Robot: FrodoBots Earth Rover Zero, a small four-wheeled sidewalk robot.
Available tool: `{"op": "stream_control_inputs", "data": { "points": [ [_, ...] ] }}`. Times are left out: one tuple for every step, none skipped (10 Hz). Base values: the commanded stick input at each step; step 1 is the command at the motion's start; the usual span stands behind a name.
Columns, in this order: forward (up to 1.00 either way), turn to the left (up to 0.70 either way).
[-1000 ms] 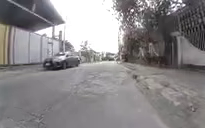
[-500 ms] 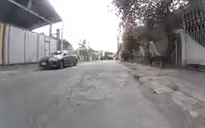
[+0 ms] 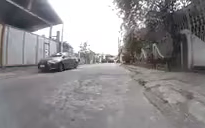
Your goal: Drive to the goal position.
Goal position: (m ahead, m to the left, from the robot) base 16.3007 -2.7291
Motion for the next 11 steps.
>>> {"op": "stream_control_inputs", "data": {
  "points": [
    [0.67, 0.0],
    [0.67, 0.0],
    [0.67, 0.0],
    [0.67, 0.0],
    [0.67, 0.0],
    [0.67, 0.0],
    [0.67, 0.0],
    [0.67, 0.0],
    [0.67, 0.0],
    [0.67, 0.01],
    [0.67, 0.03]
  ]
}}
